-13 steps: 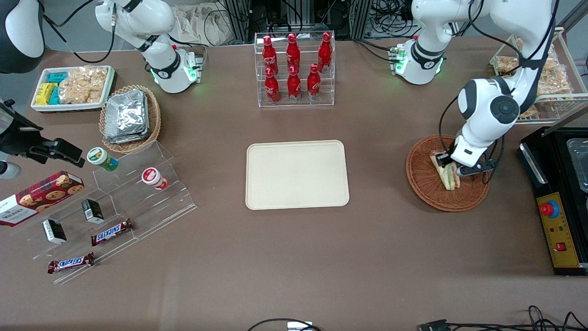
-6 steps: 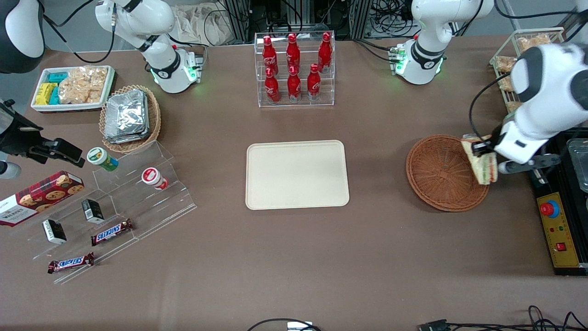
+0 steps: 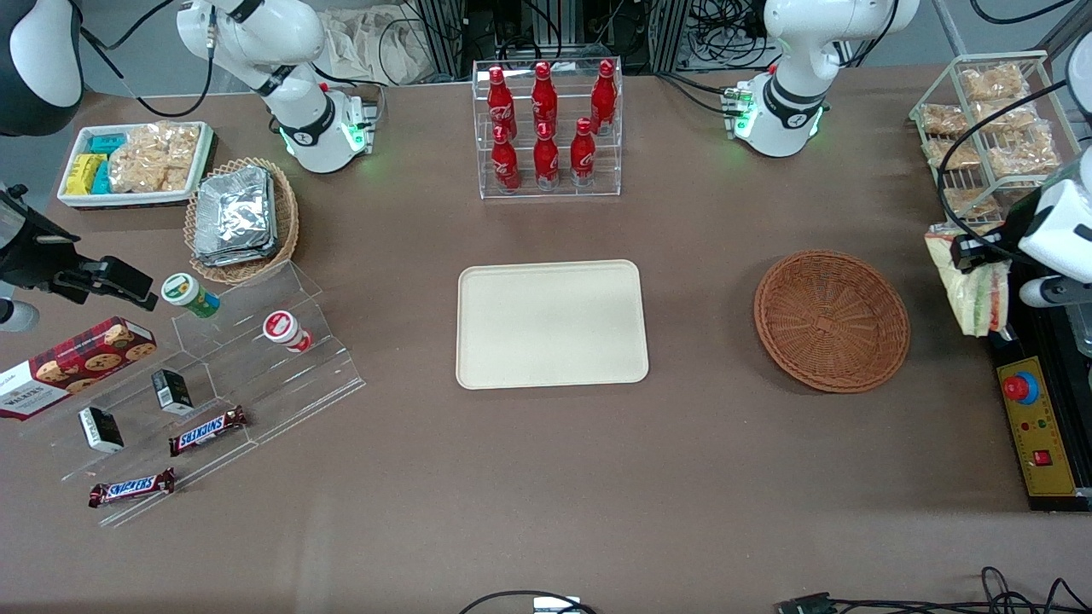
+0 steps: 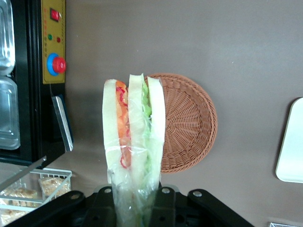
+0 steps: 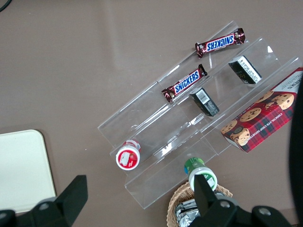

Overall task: Place sandwich from basket to tray
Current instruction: 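Lift the sandwich up out of the basket with the left gripper, then carry the held sandwich over the cream tray with the left gripper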

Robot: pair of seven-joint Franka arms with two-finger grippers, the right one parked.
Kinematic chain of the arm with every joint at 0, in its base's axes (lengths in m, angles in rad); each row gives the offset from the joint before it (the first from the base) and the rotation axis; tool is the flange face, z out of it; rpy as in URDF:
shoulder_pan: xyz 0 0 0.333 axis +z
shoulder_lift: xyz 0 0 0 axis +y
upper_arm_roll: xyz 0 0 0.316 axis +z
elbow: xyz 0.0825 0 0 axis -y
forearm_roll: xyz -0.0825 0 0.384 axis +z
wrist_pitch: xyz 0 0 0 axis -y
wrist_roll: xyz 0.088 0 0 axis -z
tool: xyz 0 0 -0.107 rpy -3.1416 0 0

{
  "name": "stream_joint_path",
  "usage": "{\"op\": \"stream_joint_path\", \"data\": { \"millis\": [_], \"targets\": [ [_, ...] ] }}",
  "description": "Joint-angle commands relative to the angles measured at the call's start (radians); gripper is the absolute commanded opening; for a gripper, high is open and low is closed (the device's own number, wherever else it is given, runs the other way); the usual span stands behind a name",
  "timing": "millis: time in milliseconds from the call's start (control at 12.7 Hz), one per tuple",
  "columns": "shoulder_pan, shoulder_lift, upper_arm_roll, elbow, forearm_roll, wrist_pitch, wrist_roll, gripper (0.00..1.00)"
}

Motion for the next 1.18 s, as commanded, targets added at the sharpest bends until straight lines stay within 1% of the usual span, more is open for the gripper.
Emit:
{"op": "stream_joint_path", "data": {
  "millis": [0,79,158,316,474,632,711,868,947,1026,1105],
  "targets": [
    [-0.027,0.035,-0.029,0.085,0.009,-0.067,0.008,0.21],
    [-0.047,0.035,-0.05,0.087,0.002,-0.071,-0.005,0.21],
    [-0.07,0.035,-0.082,0.085,-0.003,-0.073,-0.058,0.21],
    [-0.125,0.038,-0.185,0.085,-0.005,-0.073,-0.258,0.21],
    [-0.193,0.09,-0.303,0.108,-0.005,-0.07,-0.481,0.21],
    [-0.245,0.194,-0.409,0.223,-0.003,-0.073,-0.642,0.21],
    [-0.265,0.226,-0.435,0.249,-0.002,-0.072,-0.678,0.21],
    [-0.29,0.263,-0.446,0.274,-0.005,-0.059,-0.666,0.22],
    [-0.291,0.277,-0.446,0.268,-0.006,-0.056,-0.666,0.22],
    [-0.299,0.287,-0.446,0.252,-0.014,-0.038,-0.664,0.24],
    [-0.308,0.287,-0.446,0.198,-0.015,0.009,-0.664,0.26]
  ]
}}
